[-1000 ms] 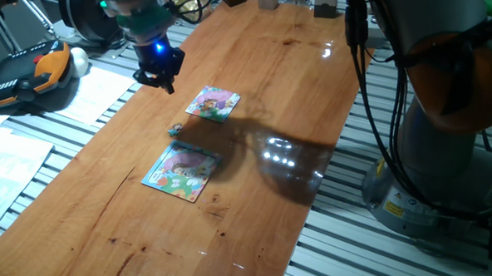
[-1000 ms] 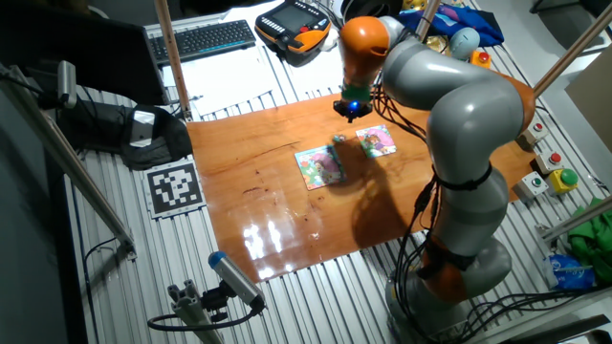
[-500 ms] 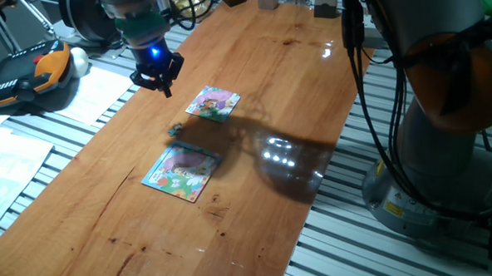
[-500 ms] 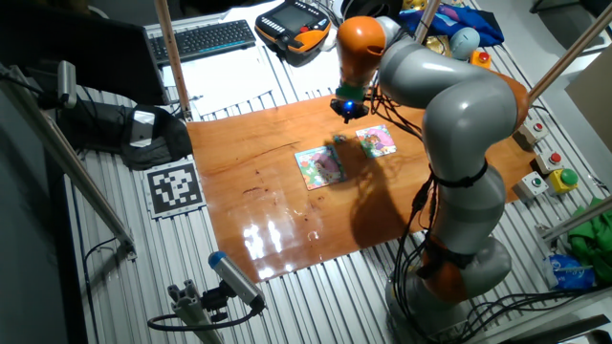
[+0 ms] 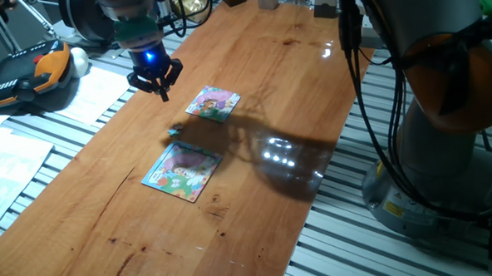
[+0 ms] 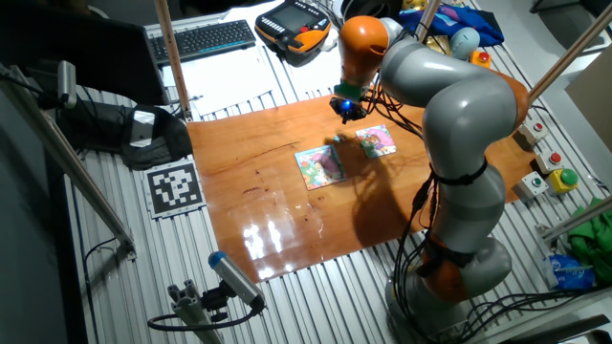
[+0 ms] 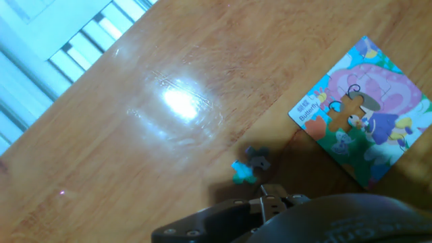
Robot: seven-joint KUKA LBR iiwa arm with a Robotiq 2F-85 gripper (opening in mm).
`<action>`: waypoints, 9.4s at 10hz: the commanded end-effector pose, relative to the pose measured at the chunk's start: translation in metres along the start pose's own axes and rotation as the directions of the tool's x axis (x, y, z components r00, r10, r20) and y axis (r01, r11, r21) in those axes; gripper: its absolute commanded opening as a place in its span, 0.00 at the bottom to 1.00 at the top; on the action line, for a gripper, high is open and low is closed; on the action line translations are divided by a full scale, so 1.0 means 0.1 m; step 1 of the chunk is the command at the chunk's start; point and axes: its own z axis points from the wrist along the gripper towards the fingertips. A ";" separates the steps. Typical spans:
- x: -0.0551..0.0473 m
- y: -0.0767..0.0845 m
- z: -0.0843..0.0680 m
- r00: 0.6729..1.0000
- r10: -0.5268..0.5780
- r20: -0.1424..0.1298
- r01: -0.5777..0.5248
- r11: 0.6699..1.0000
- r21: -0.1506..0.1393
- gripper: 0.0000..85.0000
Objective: Assemble one piece of a puzzle
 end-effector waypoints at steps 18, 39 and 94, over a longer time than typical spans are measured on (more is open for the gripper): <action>-0.02 -0.04 0.11 0.943 0.333 0.022 -0.332 0.942 -0.059 0.00; -0.12 -0.05 0.36 0.770 0.638 0.001 -0.638 0.770 -0.021 0.20; -0.13 -0.09 1.13 0.661 0.747 -0.067 -0.750 0.661 -0.031 0.60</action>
